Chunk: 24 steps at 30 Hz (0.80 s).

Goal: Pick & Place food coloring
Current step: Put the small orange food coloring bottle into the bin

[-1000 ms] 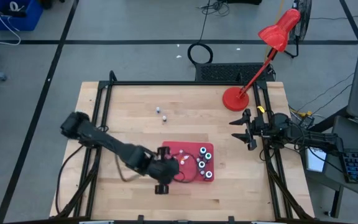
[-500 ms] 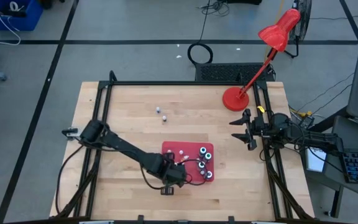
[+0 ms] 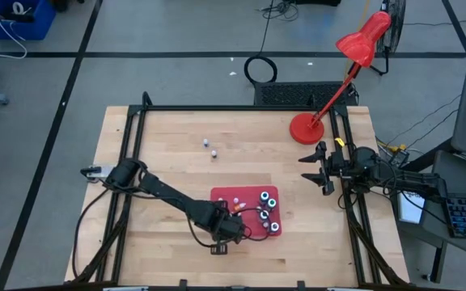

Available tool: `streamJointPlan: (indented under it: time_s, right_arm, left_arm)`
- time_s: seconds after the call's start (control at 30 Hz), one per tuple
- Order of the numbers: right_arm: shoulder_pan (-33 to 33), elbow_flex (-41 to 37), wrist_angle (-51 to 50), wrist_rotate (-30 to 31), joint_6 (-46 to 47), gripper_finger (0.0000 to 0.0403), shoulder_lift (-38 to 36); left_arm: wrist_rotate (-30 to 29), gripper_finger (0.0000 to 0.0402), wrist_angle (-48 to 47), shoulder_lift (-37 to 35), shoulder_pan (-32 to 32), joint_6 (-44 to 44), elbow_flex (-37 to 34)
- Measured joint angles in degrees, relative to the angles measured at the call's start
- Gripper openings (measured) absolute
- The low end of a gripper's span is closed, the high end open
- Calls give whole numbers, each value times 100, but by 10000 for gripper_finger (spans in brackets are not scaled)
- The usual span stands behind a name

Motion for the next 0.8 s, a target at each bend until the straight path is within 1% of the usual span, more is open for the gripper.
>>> streamJointPlan:
  time_s: [0.37,0.63,0.8]
  right_arm:
    - [-1,0,-8,0,0,238,0]
    - [1,-2,-7,0,0,238,0]
    - [1,-2,-9,0,0,238,0]
  left_arm:
    - [-31,111,17,0,9,-113,0]
    - [-18,114,15,-2,11,-129,0]
    - [186,115,0,-166,49,-149,-2]
